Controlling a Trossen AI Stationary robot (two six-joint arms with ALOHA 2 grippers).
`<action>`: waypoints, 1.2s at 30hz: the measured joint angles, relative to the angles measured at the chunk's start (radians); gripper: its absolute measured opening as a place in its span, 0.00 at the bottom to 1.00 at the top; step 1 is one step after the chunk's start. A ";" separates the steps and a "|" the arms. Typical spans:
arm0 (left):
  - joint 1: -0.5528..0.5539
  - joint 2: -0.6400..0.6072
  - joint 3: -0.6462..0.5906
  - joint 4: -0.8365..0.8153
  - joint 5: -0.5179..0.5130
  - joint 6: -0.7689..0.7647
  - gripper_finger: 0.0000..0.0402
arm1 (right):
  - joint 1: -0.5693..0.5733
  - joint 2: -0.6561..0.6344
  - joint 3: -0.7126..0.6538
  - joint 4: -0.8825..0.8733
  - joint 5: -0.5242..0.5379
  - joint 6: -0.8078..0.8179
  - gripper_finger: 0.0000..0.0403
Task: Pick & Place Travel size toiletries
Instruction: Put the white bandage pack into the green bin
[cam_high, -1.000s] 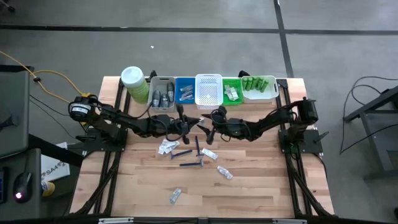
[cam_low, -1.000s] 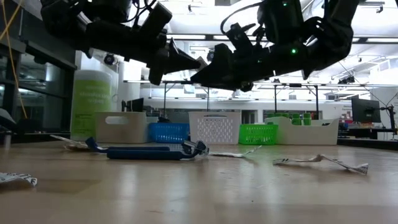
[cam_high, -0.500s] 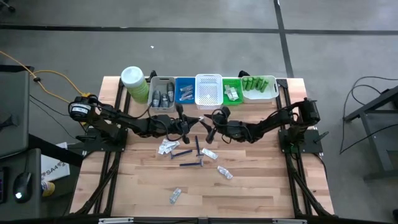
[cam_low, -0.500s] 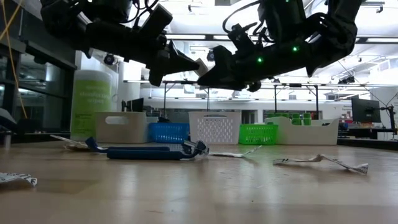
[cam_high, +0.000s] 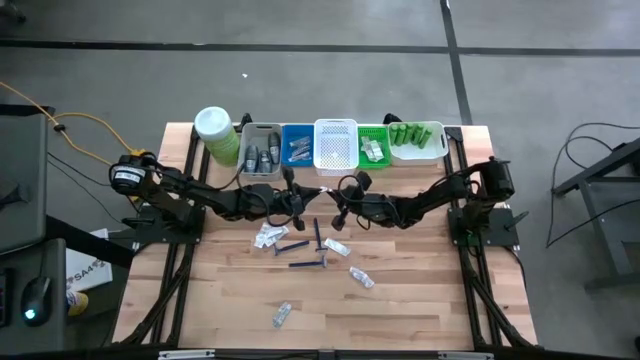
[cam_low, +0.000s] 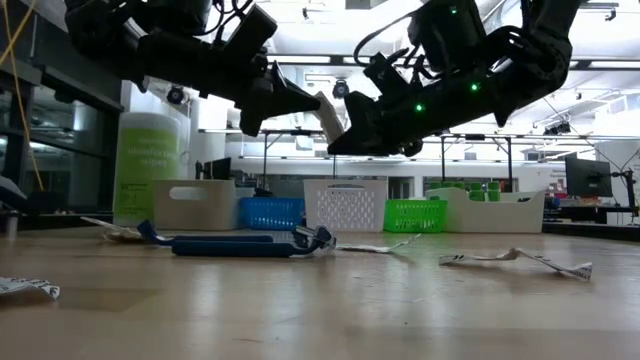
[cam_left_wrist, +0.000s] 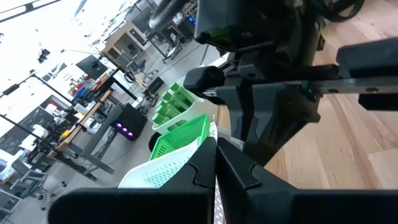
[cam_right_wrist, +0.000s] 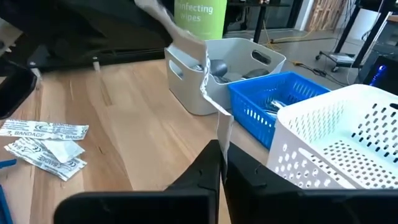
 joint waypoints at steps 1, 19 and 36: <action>0.000 0.000 0.000 -0.005 0.000 0.000 0.00 | -0.001 0.000 0.000 0.000 -0.001 0.001 0.01; 0.000 0.000 0.000 -0.027 -0.055 0.001 0.00 | -0.012 0.000 0.000 -0.056 -0.085 0.041 0.04; 0.001 0.000 0.000 -0.051 -0.073 0.001 0.00 | -0.042 -0.092 -0.001 -0.161 -0.155 0.135 0.59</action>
